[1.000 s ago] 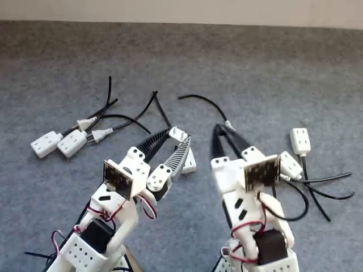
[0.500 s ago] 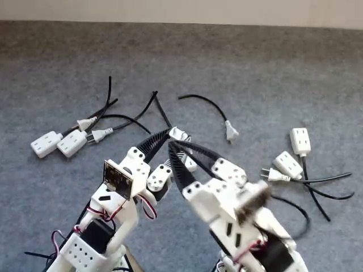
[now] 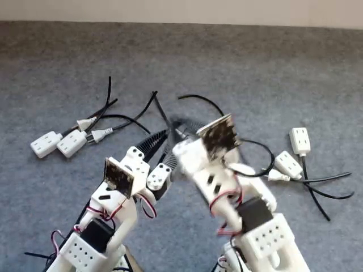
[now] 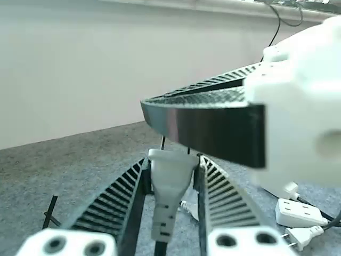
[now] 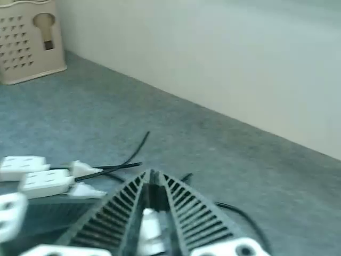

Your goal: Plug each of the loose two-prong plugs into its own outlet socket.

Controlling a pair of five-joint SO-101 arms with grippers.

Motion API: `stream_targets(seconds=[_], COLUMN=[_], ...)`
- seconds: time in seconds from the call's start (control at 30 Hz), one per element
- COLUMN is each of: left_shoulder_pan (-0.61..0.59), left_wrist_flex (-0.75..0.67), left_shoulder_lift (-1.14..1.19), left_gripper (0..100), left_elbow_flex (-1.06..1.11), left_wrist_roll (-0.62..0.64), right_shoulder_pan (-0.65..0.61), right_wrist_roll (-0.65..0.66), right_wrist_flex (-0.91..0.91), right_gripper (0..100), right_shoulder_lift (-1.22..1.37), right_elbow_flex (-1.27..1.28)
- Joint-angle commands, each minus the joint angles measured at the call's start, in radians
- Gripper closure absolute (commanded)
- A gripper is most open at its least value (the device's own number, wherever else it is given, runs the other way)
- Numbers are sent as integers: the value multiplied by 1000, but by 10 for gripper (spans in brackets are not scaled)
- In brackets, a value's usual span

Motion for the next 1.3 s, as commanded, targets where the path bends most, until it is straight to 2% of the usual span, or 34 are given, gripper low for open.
stream_targets(seconds=[0.0, 0.2, 0.47, 0.57, 0.73, 0.9, 1.0, 1.27], left_shoulder_pan=[8, 8, 8, 12, 8, 8, 8, 7], left_wrist_flex=[-2, -2, 8, 31, 32, 32, 32, 32], left_shoulder_lift=[-19, -21, -21, -21, -22, -22, -24, -28], left_gripper=[995, 995, 995, 995, 995, 995, 995, 995], left_elbow_flex=[16, 16, 16, 16, 16, 16, 16, 16], left_wrist_roll=[0, 0, 0, 0, 0, -2, -2, -2], right_shoulder_pan=[145, 266, 266, 217, 24, -84, -67, 117], right_wrist_roll=[8, 8, 8, 8, 8, 8, 8, 5], right_wrist_flex=[-64, -99, -124, -93, 131, 263, 263, 240], right_gripper=[991, 991, 991, 991, 991, 991, 991, 991], right_shoulder_lift=[108, 220, 225, 225, 225, 226, 232, 228], right_elbow_flex=[-42, -50, -171, -280, -460, -484, -417, -194])
